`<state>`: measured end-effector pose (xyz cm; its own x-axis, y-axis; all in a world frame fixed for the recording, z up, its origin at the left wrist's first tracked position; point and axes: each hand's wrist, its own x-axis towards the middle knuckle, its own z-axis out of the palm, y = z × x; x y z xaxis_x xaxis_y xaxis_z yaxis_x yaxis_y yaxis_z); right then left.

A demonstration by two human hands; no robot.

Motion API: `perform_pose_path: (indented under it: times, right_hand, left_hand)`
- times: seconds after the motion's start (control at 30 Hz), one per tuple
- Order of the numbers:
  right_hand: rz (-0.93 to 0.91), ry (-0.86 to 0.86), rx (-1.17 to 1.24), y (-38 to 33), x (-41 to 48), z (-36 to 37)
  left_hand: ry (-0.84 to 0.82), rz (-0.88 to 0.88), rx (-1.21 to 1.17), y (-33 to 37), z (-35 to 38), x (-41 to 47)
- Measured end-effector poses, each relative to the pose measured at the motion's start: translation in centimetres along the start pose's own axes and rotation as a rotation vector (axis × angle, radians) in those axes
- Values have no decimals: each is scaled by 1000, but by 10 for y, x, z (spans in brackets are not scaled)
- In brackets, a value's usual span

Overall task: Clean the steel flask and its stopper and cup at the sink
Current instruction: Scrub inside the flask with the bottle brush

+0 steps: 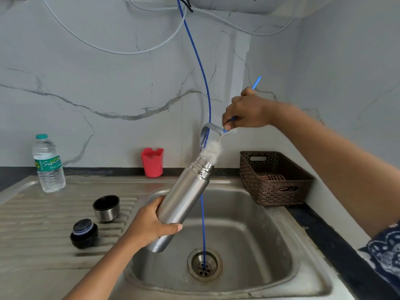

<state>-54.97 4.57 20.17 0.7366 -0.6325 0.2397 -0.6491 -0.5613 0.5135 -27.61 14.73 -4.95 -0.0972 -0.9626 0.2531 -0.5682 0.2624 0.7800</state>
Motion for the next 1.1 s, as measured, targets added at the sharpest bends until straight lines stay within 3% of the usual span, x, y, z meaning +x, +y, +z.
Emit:
perform_pose_path:
  times: [0.23,0.6,0.8,0.93,1.1]
  right_hand:
    - [-96,-16,-29,-61,-3,36]
    - [97,-26,131,21,-11,-29]
    - [-16,1,15,-16,5,-6]
    - [-137,-95,-14,-57,12,20]
    - [-56,-141,66,-29,11,-4]
  left_hand:
    - [3,0,-8,3,3,-4]
    - [-14,10,-95,2,5,-4]
    - [18,-20,-119,-5,4,-7]
    - [5,-21,-140,0,10,-6]
    - [21,-17,-181,2,15,-2]
